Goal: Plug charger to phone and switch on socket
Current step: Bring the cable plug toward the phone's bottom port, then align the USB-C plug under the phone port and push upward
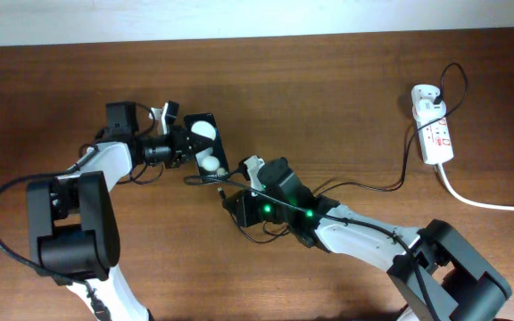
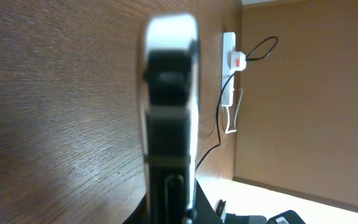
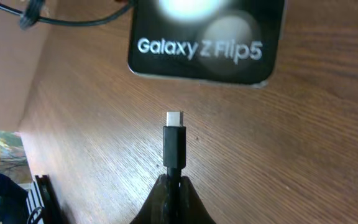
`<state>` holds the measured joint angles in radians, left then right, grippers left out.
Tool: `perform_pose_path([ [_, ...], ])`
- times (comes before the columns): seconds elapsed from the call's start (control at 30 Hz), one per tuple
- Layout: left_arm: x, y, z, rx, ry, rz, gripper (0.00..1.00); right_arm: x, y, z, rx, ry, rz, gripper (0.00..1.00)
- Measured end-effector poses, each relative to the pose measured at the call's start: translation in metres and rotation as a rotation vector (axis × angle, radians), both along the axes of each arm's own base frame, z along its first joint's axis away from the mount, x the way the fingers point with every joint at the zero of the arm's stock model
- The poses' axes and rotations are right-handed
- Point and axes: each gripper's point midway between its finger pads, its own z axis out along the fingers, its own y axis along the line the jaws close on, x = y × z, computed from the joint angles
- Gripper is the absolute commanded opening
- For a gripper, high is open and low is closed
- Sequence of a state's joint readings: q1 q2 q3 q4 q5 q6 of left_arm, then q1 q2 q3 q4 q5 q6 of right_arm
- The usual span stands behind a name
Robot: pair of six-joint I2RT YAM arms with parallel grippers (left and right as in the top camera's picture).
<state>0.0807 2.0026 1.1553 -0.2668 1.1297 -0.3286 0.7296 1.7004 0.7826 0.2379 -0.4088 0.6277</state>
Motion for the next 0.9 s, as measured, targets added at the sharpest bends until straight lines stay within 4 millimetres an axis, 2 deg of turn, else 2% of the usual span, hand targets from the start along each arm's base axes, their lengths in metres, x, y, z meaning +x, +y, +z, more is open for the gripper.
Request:
perform_pose_path([
  [0.17, -0.001, -0.017, 0.018, -0.079, -0.083, -0.073, 0.0, 0.002, 0.002, 0.003, 0.008, -0.021, 0.006, 0.04],
  [0.3, -0.003, -0.019, 0.021, -0.096, -0.084, -0.084, 0.0, 0.004, 0.0, 0.003, -0.001, -0.041, 0.008, 0.04],
  [0.43, -0.003, -0.019, 0.022, -0.101, -0.084, -0.086, 0.0, 0.019, -0.012, 0.004, 0.006, -0.039, -0.031, 0.04],
  [0.77, -0.001, -0.019, 0.024, -0.113, -0.077, -0.079, 0.0, 0.001, -0.002, 0.011, 0.073, 0.008, 0.073, 0.04],
  [0.9, -0.001, -0.019, 0.024, -0.113, -0.073, -0.078, 0.0, 0.0, -0.002, 0.011, 0.074, 0.007, 0.079, 0.04],
])
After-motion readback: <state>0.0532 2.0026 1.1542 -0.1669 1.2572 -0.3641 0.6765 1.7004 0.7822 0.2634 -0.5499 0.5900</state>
